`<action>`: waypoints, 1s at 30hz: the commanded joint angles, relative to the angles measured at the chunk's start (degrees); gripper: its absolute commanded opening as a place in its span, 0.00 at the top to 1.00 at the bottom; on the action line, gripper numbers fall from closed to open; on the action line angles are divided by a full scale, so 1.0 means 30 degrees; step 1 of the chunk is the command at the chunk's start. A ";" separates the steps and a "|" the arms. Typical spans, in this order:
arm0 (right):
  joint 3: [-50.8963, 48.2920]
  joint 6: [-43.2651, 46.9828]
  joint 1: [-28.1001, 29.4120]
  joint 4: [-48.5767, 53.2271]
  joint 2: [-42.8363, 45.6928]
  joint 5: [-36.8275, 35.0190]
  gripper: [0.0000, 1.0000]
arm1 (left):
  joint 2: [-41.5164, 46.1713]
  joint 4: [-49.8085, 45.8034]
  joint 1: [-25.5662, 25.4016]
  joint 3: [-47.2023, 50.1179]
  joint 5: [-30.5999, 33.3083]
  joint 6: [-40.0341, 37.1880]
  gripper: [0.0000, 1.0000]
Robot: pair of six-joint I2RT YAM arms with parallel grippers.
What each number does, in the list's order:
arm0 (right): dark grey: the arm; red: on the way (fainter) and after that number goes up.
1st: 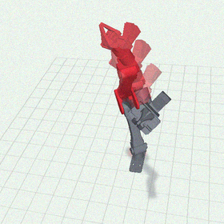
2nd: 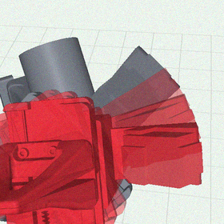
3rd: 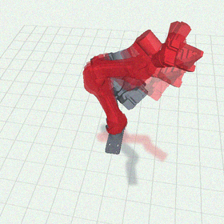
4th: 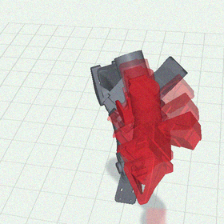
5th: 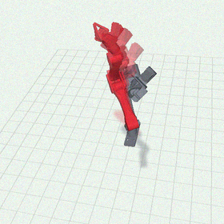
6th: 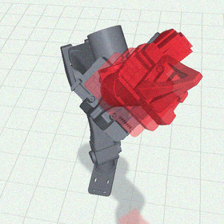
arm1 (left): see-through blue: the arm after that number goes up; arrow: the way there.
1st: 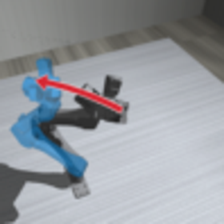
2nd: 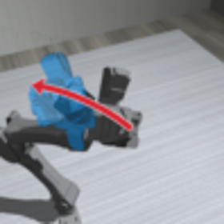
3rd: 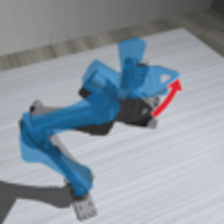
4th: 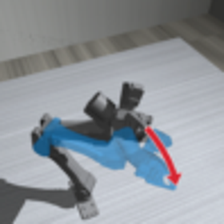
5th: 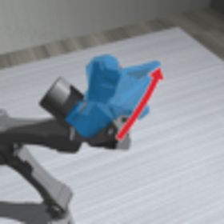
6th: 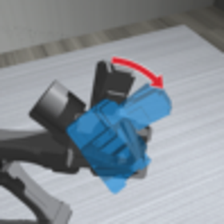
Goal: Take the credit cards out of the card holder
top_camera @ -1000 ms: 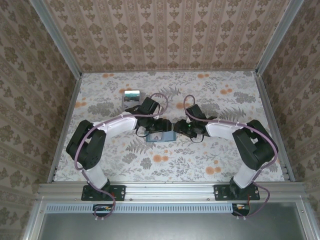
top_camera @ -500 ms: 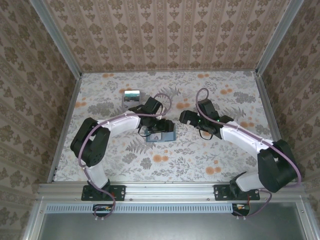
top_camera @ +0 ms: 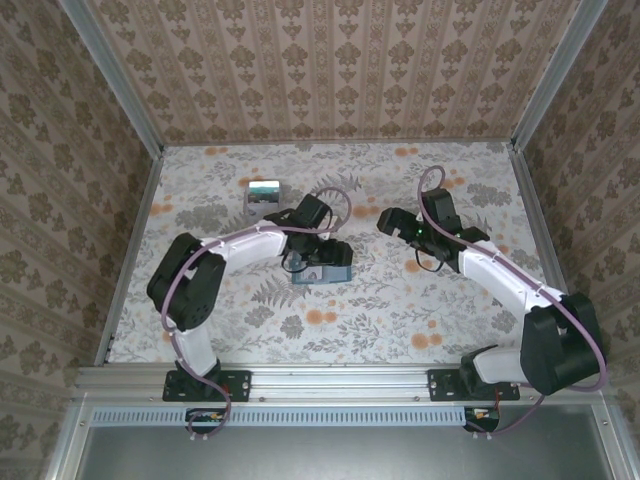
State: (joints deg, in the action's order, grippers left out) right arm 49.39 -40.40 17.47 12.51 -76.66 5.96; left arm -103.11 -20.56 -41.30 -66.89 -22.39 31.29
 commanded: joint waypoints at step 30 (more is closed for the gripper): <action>0.4787 -0.2206 0.4984 -0.2367 -0.9719 0.8051 0.87 | 0.2424 0.0152 0.3512 0.4735 0.1979 0.0948 0.81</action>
State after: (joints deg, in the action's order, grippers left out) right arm 61.84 -45.71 32.01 6.35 -104.33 26.46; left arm -94.80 -20.25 -30.98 -53.56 -17.06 33.87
